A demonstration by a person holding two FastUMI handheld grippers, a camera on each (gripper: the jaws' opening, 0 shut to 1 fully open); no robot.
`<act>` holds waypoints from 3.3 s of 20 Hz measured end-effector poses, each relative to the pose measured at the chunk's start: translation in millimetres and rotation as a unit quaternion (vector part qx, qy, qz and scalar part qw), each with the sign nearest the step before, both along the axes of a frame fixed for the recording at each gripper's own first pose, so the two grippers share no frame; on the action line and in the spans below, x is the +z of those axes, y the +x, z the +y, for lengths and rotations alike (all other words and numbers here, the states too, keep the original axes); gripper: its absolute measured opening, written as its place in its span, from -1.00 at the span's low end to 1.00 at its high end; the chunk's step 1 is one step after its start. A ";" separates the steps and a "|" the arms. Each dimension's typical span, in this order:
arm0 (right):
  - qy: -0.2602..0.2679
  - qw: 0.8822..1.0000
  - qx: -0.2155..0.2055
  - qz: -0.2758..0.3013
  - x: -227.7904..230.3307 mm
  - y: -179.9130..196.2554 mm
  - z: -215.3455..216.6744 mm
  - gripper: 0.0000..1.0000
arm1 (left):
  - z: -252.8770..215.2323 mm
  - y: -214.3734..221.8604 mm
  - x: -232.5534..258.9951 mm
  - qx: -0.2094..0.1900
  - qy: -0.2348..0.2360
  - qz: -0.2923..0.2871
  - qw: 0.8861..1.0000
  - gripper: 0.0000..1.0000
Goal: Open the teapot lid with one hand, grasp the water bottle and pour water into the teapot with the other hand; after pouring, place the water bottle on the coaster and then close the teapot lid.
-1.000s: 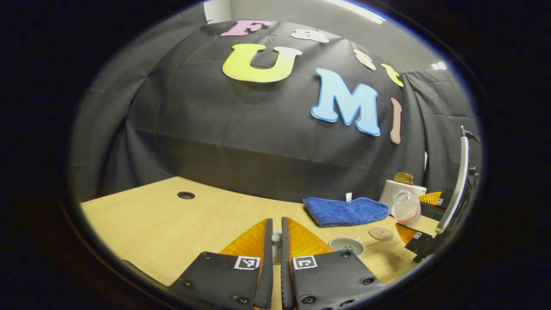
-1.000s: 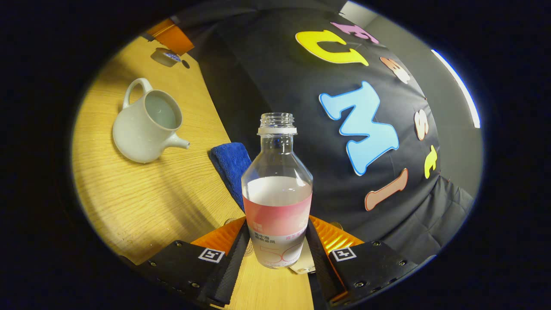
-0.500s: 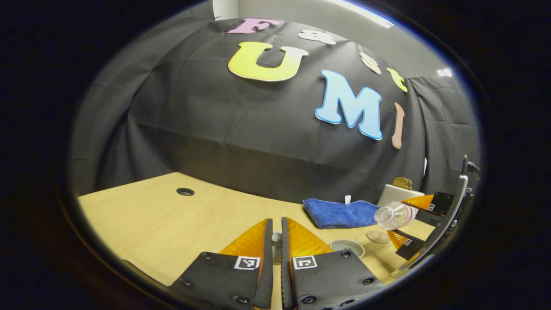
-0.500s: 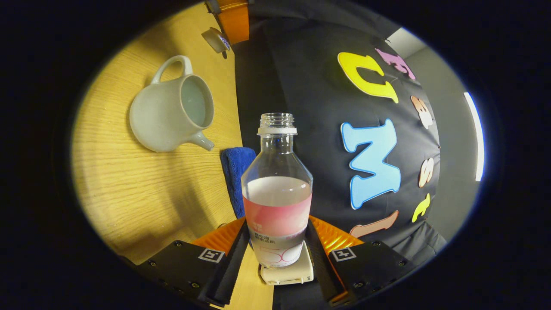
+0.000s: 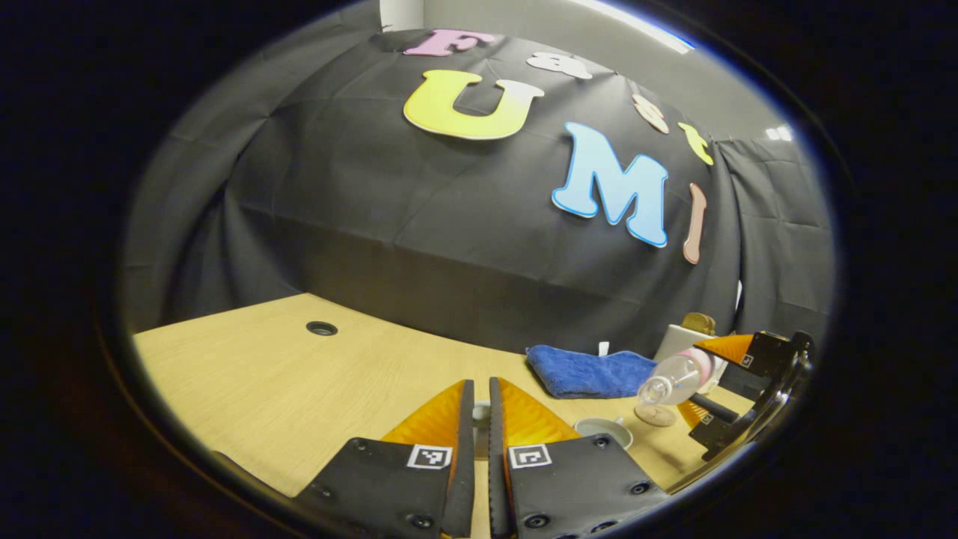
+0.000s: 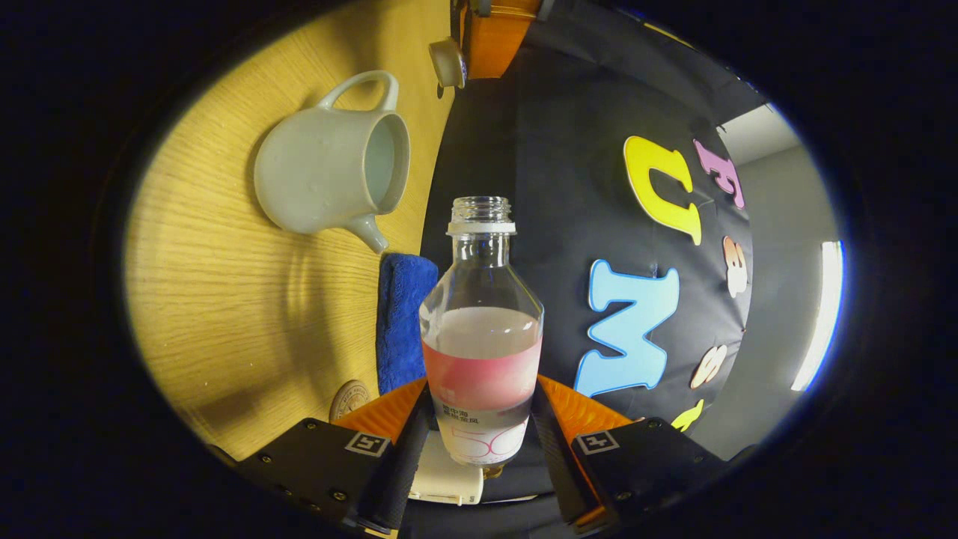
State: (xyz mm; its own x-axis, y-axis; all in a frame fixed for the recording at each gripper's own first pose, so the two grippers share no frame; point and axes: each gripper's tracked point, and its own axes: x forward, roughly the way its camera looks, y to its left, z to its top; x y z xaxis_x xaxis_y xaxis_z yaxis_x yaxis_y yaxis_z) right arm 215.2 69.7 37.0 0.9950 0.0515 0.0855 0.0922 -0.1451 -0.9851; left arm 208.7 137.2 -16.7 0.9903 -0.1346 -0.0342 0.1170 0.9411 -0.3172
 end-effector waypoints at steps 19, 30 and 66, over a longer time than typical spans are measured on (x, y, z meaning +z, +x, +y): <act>-0.162 0.985 0.033 -0.046 21.5 3.8 25.1 0.50 | 1.8 0.3 -2.7 0.001 -0.006 0.002 1.000 -0.71; -0.208 0.975 0.045 -0.067 38.2 2.5 32.2 0.50 | 6.5 0.9 -4.2 0.003 -0.032 0.008 0.999 -0.71; 0.077 0.994 0.056 0.051 -3.4 -0.8 23.0 0.51 | 5.1 -0.1 -4.6 0.003 -0.031 0.010 0.999 -0.71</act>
State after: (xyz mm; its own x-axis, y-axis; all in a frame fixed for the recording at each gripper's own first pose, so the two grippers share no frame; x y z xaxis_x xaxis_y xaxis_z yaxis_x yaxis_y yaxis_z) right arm 214.4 92.7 33.6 0.9877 0.1566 -0.0001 -0.0024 0.0145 -0.9999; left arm 208.5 142.2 -21.3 0.9903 -0.1311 -0.0463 0.1042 0.9201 -0.3776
